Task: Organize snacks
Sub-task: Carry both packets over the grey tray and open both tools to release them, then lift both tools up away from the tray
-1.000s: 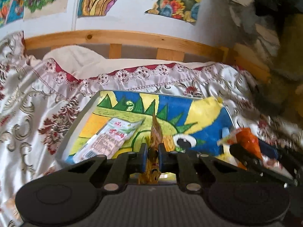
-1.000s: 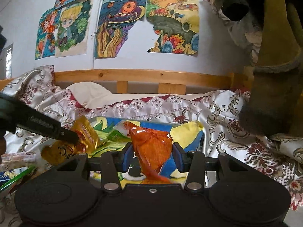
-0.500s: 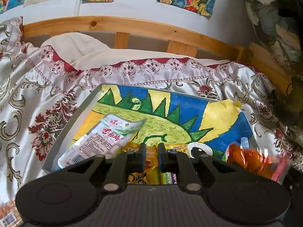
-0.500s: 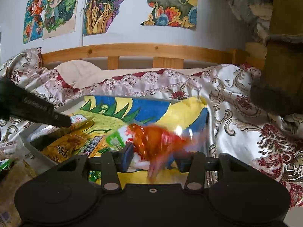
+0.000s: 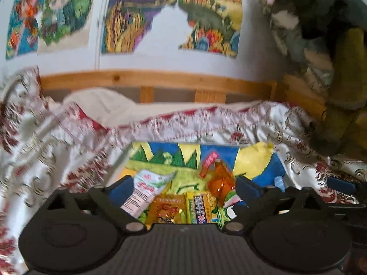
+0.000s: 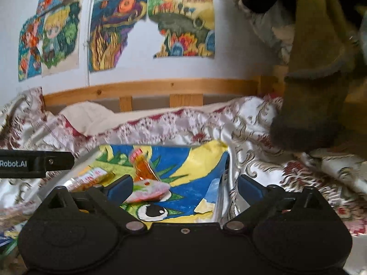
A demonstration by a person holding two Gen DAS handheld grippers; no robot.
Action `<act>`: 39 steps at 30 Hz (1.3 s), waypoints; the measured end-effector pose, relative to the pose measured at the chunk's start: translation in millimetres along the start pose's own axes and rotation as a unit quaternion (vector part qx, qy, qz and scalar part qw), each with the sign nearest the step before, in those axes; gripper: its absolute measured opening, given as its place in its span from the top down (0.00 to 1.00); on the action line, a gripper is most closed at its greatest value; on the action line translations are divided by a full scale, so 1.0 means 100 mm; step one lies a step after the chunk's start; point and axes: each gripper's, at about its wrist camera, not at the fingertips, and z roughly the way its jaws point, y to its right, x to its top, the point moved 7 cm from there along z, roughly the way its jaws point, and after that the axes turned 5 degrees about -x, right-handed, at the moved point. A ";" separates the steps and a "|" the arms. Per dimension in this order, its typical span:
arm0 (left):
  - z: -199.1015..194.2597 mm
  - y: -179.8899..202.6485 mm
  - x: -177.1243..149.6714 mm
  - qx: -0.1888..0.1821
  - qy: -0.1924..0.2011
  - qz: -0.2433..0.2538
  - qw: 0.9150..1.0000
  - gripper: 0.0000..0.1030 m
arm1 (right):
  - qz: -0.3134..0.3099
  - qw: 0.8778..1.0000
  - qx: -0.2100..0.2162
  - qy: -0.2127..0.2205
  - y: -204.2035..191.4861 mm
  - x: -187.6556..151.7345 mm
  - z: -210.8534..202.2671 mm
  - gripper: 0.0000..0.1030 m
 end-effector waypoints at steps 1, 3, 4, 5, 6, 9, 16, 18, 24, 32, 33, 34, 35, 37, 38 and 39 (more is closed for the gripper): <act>-0.08 0.01 0.02 0.003 0.007 0.004 1.000 0.01 | 0.002 1.000 0.001 0.005 0.00 0.03 -0.10 0.02; -0.28 0.02 0.06 0.007 0.020 0.010 1.000 0.01 | 0.006 1.000 0.001 0.018 0.00 0.11 -0.30 0.01; -0.37 0.03 0.07 0.008 0.024 0.013 1.000 0.01 | 0.009 1.000 -0.001 0.024 0.00 0.14 -0.41 0.01; -0.48 0.03 0.08 0.009 0.028 0.016 0.999 0.01 | 0.014 0.999 -0.001 0.030 0.00 0.17 -0.52 0.01; -0.59 0.03 0.09 0.011 0.032 0.019 0.999 0.00 | 0.019 0.999 0.000 0.036 0.00 0.19 -0.62 0.01; -0.92 0.03 0.08 0.018 0.050 0.029 0.998 0.00 | 0.033 0.998 0.005 0.051 -0.02 0.23 -0.95 0.01; -1.64 -0.08 -0.04 0.023 0.072 0.044 0.996 0.00 | 0.031 0.996 0.010 0.087 -0.20 0.25 -1.59 0.01; -1.81 -0.16 -0.10 0.024 0.072 0.041 0.996 0.00 | 0.028 0.995 0.012 0.095 -0.26 0.22 -1.75 0.01; -2.16 -0.43 -0.33 0.025 0.061 0.036 0.997 0.00 | 0.020 0.996 0.018 0.090 -0.49 -0.03 -2.16 0.01; -2.21 -0.62 -0.79 0.031 0.020 0.020 0.999 0.00 | -0.008 0.999 0.020 0.042 -0.71 -0.48 -2.37 0.01; -2.21 -0.65 -0.85 0.035 0.018 0.014 0.999 0.00 | -0.010 0.999 0.019 0.035 -0.73 -0.52 -2.37 0.01; -2.21 -0.68 -0.91 0.038 0.015 0.007 0.999 0.00 | -0.012 0.999 0.020 0.027 -0.74 -0.57 -2.37 0.01; -2.21 -0.72 -0.97 0.042 0.010 -0.002 0.999 0.00 | -0.014 1.000 0.020 0.019 -0.75 -0.61 -2.37 0.01; -2.21 -0.80 -1.07 0.048 0.001 -0.020 0.999 0.00 | -0.020 1.000 0.022 0.004 -0.79 -0.68 -2.34 0.01; -2.20 -0.84 -1.11 0.050 -0.005 -0.027 0.998 0.00 | -0.022 0.999 0.025 -0.003 -0.81 -0.70 -2.32 0.01; -2.19 -0.87 -1.14 0.054 -0.012 -0.032 0.998 0.00 | -0.023 0.999 0.027 -0.008 -0.82 -0.73 -2.30 0.01</act>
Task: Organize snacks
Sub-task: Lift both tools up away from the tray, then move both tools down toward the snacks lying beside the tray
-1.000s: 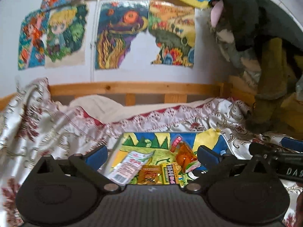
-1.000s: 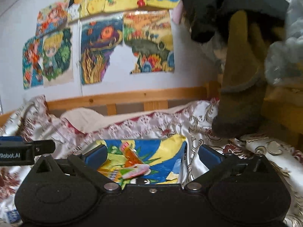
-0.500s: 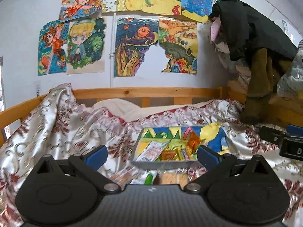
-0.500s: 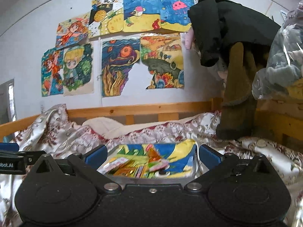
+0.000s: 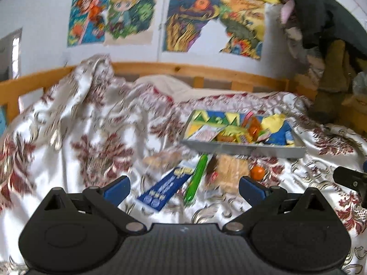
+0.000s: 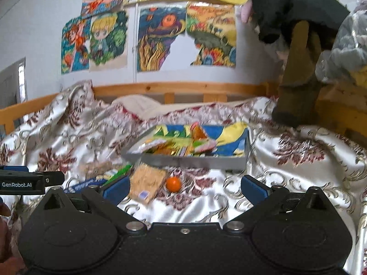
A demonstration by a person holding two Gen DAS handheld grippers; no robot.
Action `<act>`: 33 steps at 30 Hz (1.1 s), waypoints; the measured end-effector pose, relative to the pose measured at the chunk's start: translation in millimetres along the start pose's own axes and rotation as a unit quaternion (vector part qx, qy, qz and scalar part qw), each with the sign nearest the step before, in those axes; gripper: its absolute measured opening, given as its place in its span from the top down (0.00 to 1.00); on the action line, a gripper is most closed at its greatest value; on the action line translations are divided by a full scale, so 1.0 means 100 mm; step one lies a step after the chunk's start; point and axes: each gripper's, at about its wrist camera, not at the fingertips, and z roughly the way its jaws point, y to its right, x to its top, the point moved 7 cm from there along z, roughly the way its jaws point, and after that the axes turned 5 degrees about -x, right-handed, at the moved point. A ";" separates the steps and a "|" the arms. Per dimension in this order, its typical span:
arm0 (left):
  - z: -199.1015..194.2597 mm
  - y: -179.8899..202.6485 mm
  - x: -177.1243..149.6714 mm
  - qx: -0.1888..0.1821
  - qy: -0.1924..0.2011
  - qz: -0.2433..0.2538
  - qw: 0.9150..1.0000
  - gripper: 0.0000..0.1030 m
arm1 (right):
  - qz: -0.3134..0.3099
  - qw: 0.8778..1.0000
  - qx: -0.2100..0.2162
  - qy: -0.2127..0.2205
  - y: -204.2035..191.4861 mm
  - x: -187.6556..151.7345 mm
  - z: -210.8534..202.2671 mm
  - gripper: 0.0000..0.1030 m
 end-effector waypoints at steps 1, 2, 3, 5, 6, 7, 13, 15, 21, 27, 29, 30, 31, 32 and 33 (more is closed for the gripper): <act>0.01 -0.03 -0.03 0.003 -0.007 -0.003 1.000 0.00 | -0.002 1.000 0.000 -0.005 -0.02 -0.02 0.02 0.01; 0.03 -0.05 -0.06 0.005 -0.012 -0.004 1.000 0.00 | -0.003 1.000 0.000 -0.010 -0.02 -0.04 0.04 0.01; 0.04 -0.07 -0.07 0.007 -0.014 -0.004 1.000 0.00 | -0.005 1.000 0.000 -0.013 -0.03 -0.05 0.06 0.01; 0.04 -0.09 -0.10 0.009 -0.016 -0.004 1.000 0.00 | -0.008 1.000 0.001 -0.021 -0.05 -0.09 0.08 0.01; 0.05 -0.10 -0.10 0.010 -0.017 -0.004 1.000 0.00 | -0.009 1.000 0.002 -0.024 -0.05 -0.09 0.10 0.01; 0.05 -0.11 -0.10 0.011 -0.018 -0.004 1.000 0.00 | -0.009 1.000 0.003 -0.026 -0.05 -0.09 0.12 0.01; 0.08 -0.10 -0.10 0.012 -0.022 -0.002 1.000 0.00 | -0.012 1.000 0.007 -0.028 -0.09 -0.10 0.15 0.01; 0.09 -0.09 -0.10 0.011 -0.023 0.000 1.000 0.00 | -0.010 1.000 0.008 -0.028 -0.08 -0.10 0.15 0.01; 0.15 -0.06 -0.10 0.007 -0.030 0.008 0.999 0.00 | -0.006 0.999 0.013 -0.039 -0.09 -0.11 0.19 0.01; 0.27 -0.02 -0.15 -0.004 -0.049 0.025 0.998 0.00 | 0.004 0.997 0.019 -0.070 -0.10 -0.15 0.31 0.01; 0.32 0.00 -0.18 -0.008 -0.058 0.028 0.998 0.00 | 0.001 0.997 0.020 -0.078 -0.12 -0.17 0.34 0.01; 0.36 0.01 -0.19 -0.013 -0.064 0.028 0.997 0.00 | -0.001 0.996 0.020 -0.083 -0.13 -0.17 0.36 0.01; 0.39 0.02 -0.19 -0.019 -0.068 0.029 0.997 0.00 | -0.002 0.996 0.024 -0.086 -0.13 -0.17 0.38 0.01; 0.44 0.04 -0.19 -0.029 -0.075 0.031 0.996 0.00 | -0.002 0.996 0.028 -0.089 -0.12 -0.17 0.40 0.01; 0.48 0.06 -0.19 -0.040 -0.081 0.034 0.995 0.00 | 0.001 0.995 0.031 -0.092 -0.12 -0.16 0.42 0.01</act>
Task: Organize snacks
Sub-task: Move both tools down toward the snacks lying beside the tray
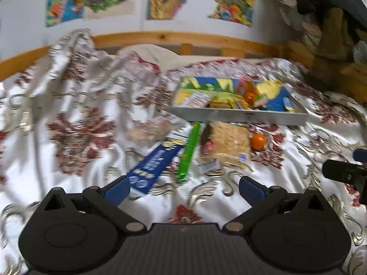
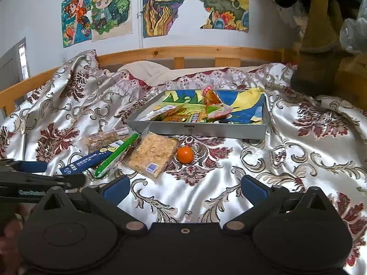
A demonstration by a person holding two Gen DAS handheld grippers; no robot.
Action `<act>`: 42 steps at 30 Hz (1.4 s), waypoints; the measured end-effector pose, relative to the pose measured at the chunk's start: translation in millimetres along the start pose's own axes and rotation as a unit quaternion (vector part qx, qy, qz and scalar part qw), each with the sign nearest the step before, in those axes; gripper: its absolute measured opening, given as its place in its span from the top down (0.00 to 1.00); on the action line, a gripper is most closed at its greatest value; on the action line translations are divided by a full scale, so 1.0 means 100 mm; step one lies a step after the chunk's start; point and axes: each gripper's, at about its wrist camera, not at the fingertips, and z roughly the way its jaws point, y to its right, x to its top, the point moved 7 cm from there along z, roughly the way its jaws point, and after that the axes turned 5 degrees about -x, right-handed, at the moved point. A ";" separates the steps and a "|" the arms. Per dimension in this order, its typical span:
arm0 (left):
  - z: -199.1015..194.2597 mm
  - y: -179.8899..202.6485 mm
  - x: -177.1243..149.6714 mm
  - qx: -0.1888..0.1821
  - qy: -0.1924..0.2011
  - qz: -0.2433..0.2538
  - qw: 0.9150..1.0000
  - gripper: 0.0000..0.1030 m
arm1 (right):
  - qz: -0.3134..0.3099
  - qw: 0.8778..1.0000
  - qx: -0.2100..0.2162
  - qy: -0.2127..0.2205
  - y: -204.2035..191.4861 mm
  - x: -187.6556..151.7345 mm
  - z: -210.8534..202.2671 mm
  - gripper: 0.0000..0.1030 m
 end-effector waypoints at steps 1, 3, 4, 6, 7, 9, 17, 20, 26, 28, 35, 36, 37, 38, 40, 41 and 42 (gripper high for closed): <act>0.05 0.01 0.01 -0.011 -0.006 0.004 1.000 0.00 | 0.003 1.000 0.001 -0.003 0.01 0.01 0.02 0.01; 0.14 0.03 0.05 -0.023 -0.015 0.011 1.000 0.00 | 0.004 1.000 0.003 -0.004 0.03 0.04 0.05 0.01; 0.19 0.03 0.07 -0.026 -0.018 0.015 0.999 0.00 | 0.003 1.000 0.004 -0.004 0.03 0.06 0.06 0.01; 0.27 0.04 0.12 -0.027 -0.025 0.023 0.999 0.00 | -0.002 1.000 0.008 -0.003 0.05 0.10 0.09 0.01; 0.30 0.03 0.14 -0.026 -0.027 0.025 0.999 0.00 | -0.003 1.000 0.012 -0.003 0.06 0.12 0.11 0.01; 0.36 0.04 0.21 -0.034 -0.027 0.023 0.999 0.00 | -0.012 1.000 0.018 -0.004 0.06 0.16 0.18 0.01; 0.62 0.12 0.44 -0.061 -0.023 0.005 0.998 0.00 | -0.111 0.993 -0.027 0.036 0.16 0.26 0.58 0.02; 0.76 0.12 0.47 -0.052 -0.031 0.000 0.998 0.00 | -0.110 0.993 -0.025 0.029 0.23 0.24 0.82 0.03; 0.93 0.11 0.53 -0.052 -0.032 0.015 0.998 0.03 | -0.112 0.994 -0.001 0.015 0.19 0.16 1.12 0.05; 0.96 0.14 0.55 -0.053 -0.035 0.026 0.998 0.07 | -0.124 0.992 0.004 0.016 0.14 0.13 1.19 0.08; 1.07 0.26 0.57 -0.055 -0.055 0.069 0.995 0.27 | -0.121 0.992 0.018 -0.015 0.07 0.07 1.44 0.22; 1.09 0.27 0.57 -0.054 -0.060 0.071 0.994 0.30 | -0.115 0.993 0.021 -0.019 0.07 0.07 1.46 0.25; 1.12 0.27 0.56 -0.053 -0.066 0.071 0.994 0.38 | -0.108 0.994 0.024 -0.021 0.08 0.08 1.48 0.27; 1.15 0.27 0.56 -0.051 -0.074 0.070 0.993 0.45 | -0.102 0.994 0.027 -0.020 0.09 0.09 1.49 0.28; 1.19 0.27 0.55 -0.048 -0.086 0.068 0.993 0.51 | -0.097 0.995 0.033 -0.016 0.09 0.11 1.51 0.33; 1.22 0.27 0.54 -0.048 -0.090 0.068 0.992 0.55 | -0.095 0.995 0.036 -0.015 0.09 0.12 1.52 0.34; 1.23 0.27 0.54 -0.047 -0.093 0.068 0.992 0.56 | -0.096 0.995 0.039 -0.014 0.08 0.12 1.54 0.36</act>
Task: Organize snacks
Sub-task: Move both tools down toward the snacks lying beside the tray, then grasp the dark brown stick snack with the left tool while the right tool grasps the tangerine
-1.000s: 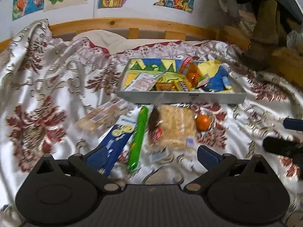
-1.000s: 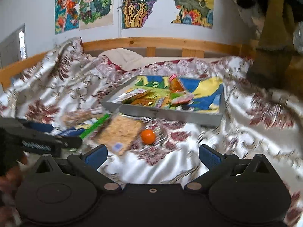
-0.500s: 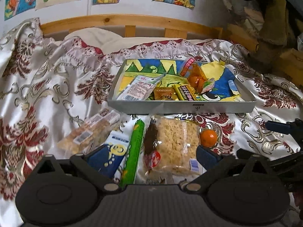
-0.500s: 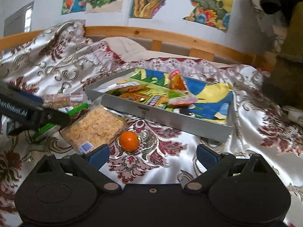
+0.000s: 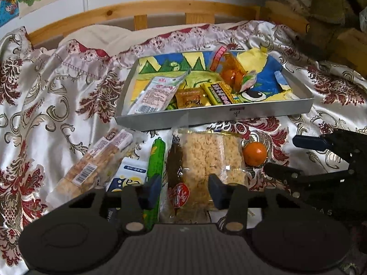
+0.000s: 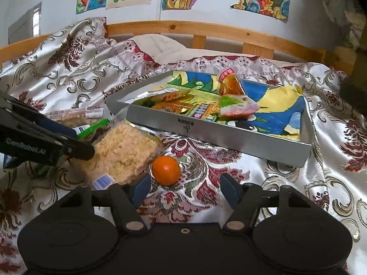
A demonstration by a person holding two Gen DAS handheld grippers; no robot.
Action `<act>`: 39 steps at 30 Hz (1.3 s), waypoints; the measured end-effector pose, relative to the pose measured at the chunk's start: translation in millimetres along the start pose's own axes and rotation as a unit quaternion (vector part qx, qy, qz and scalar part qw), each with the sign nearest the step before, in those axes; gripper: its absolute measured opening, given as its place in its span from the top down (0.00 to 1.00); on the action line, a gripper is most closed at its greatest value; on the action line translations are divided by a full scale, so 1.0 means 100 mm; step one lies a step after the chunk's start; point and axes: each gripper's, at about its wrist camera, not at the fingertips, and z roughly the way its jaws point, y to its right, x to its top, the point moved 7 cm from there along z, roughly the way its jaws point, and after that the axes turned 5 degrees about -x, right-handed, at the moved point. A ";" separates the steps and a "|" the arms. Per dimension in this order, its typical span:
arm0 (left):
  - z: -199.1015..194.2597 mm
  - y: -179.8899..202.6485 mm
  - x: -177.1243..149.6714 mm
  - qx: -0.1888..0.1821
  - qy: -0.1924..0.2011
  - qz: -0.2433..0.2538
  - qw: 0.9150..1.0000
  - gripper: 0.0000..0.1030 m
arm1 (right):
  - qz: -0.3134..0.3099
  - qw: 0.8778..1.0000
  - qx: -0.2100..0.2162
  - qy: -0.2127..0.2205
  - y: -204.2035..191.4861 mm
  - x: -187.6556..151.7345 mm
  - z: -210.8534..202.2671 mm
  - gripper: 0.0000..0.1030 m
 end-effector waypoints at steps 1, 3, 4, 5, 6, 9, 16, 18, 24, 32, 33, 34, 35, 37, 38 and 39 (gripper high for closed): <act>0.02 0.00 0.00 0.002 -0.005 0.001 1.000 0.57 | 0.000 1.000 0.002 0.000 0.00 0.00 0.01 0.38; 0.07 0.00 -0.01 0.007 -0.019 0.004 1.000 0.62 | -0.001 1.000 0.009 -0.004 -0.01 0.00 0.05 0.43; 0.08 0.01 0.00 0.007 -0.023 0.006 1.000 0.62 | -0.003 1.000 0.011 -0.006 -0.02 0.00 0.07 0.44; 0.10 0.01 0.01 0.007 -0.026 0.008 1.000 0.62 | -0.006 1.000 0.014 -0.006 -0.04 0.00 0.08 0.44; 0.10 0.02 0.02 0.007 -0.027 0.010 1.000 0.62 | -0.010 1.000 0.017 -0.005 -0.05 0.00 0.10 0.44; 0.13 0.00 0.06 -0.001 -0.037 0.007 0.999 0.62 | -0.020 1.000 0.024 -0.004 -0.09 0.00 0.15 0.44; 0.18 -0.14 0.09 -0.027 -0.069 -0.033 0.997 0.64 | -0.005 0.999 0.040 -0.013 -0.06 0.01 0.27 0.55; 0.17 -0.17 0.08 -0.032 -0.070 -0.045 0.996 0.64 | 0.001 0.999 0.044 -0.013 -0.05 0.02 0.27 0.57; 0.21 -0.20 0.09 -0.045 -0.080 -0.061 0.994 0.60 | -0.006 0.999 0.046 -0.013 -0.08 0.01 0.27 0.58; 0.32 -0.16 0.13 -0.039 -0.086 -0.073 0.993 0.37 | -0.007 0.999 0.048 -0.013 -0.08 0.00 0.27 0.56; 0.31 -0.17 0.13 -0.040 -0.084 -0.079 0.993 0.39 | -0.007 0.999 0.048 -0.013 -0.08 0.00 0.27 0.56; 0.30 -0.19 0.13 -0.040 -0.082 -0.085 0.992 0.43 | -0.006 0.999 0.049 -0.013 -0.08 0.00 0.27 0.55; 0.29 -0.20 0.12 -0.040 -0.080 -0.090 0.992 0.47 | -0.004 0.999 0.050 -0.011 -0.08 0.00 0.27 0.55; 0.27 -0.23 0.11 -0.045 -0.074 -0.094 0.992 0.54 | 0.002 0.998 0.055 -0.008 -0.08 0.01 0.26 0.57; 0.25 -0.23 0.10 -0.047 -0.072 -0.097 0.992 0.58 | 0.003 0.998 0.058 -0.007 -0.08 0.01 0.25 0.57; 0.23 -0.24 0.09 -0.049 -0.069 -0.099 0.991 0.61 | 0.003 0.998 0.059 -0.006 -0.09 0.01 0.25 0.58</act>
